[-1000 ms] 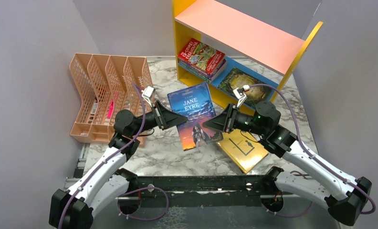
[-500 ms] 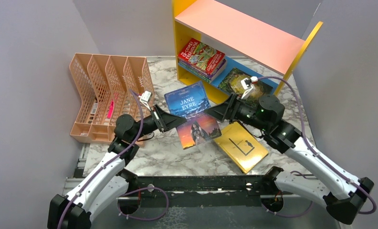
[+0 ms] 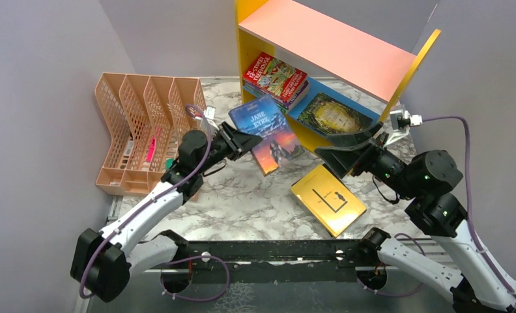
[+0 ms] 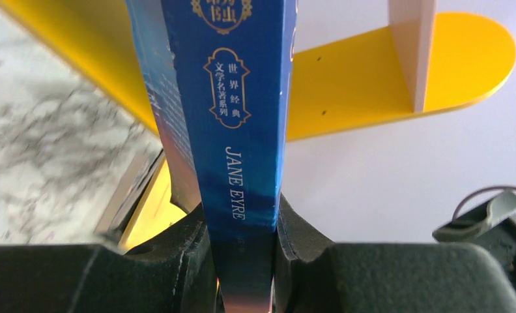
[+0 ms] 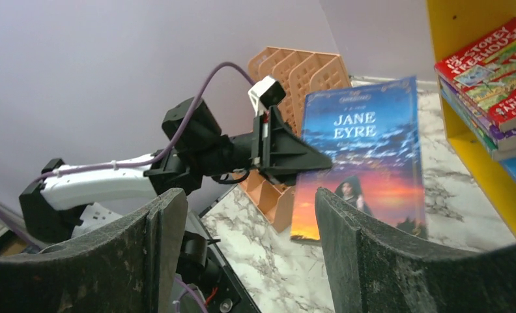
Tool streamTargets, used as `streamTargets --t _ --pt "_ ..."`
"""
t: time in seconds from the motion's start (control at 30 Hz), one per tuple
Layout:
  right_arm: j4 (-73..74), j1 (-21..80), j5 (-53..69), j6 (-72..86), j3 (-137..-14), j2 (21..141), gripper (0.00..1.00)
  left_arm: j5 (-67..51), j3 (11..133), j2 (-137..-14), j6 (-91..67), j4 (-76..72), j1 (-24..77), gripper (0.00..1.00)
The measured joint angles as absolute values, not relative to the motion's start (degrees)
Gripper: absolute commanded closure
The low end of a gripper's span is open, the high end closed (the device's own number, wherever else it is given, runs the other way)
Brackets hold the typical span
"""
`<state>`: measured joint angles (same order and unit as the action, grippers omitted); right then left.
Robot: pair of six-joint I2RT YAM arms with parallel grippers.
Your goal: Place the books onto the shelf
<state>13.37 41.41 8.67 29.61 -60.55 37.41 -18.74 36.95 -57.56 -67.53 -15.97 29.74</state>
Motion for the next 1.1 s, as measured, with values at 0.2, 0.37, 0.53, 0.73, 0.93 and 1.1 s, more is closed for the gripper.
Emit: streamTargets --t 0.2,0.37,0.53,0.73,0.93,1.1 --pt "13.32 41.41 10.02 28.08 -61.93 35.86 0.24 -6.81 49.56 -66.24 -65.54 -16.75 38.37 1.0" --pt "13.32 41.41 10.13 28.27 -63.48 34.41 0.24 1.08 58.22 -75.48 -66.0 -18.79 43.94 1.0" --pt "13.37 41.41 10.13 28.77 -66.06 33.28 0.24 8.62 65.82 -85.91 -66.61 -20.56 46.22 1.0" --pt "13.58 41.41 10.02 29.56 -67.11 31.86 0.24 17.28 75.59 -96.95 -66.92 -22.92 49.39 1.0" --pt "16.12 41.41 9.63 29.93 -69.36 31.73 0.24 19.66 86.35 -108.22 -68.38 -26.96 51.48 1.0" --pt "17.04 41.41 9.47 29.95 -70.22 31.73 0.24 22.11 93.19 -115.83 -68.82 -28.97 52.58 1.0"
